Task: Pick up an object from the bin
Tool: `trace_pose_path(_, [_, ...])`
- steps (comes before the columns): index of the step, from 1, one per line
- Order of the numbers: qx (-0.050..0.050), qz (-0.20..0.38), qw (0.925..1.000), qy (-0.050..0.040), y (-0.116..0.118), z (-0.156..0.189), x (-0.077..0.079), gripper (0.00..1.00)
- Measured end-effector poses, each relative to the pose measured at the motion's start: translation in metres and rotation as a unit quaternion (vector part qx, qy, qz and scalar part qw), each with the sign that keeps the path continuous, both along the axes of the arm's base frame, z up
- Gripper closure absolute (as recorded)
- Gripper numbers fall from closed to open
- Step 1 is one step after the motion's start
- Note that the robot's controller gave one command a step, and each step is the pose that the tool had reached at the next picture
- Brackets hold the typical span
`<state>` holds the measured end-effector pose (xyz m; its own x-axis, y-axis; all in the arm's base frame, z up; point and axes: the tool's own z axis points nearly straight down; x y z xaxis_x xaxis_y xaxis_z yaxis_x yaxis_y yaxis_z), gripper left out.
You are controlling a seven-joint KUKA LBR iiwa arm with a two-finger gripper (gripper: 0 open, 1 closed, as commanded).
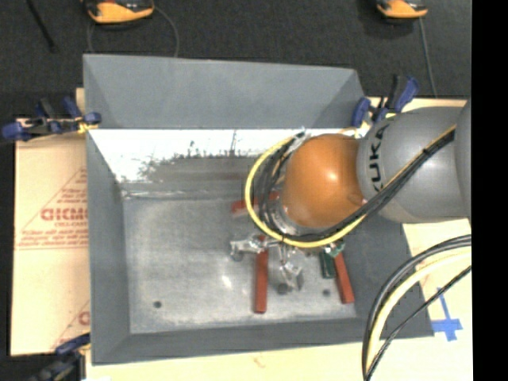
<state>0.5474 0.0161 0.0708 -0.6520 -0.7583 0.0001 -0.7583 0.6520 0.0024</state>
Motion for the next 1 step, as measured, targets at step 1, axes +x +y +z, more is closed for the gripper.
trace_pose_path(1, [0.001,-0.003,1.0,-0.0003,0.0006,0.0005,0.0006,0.0])
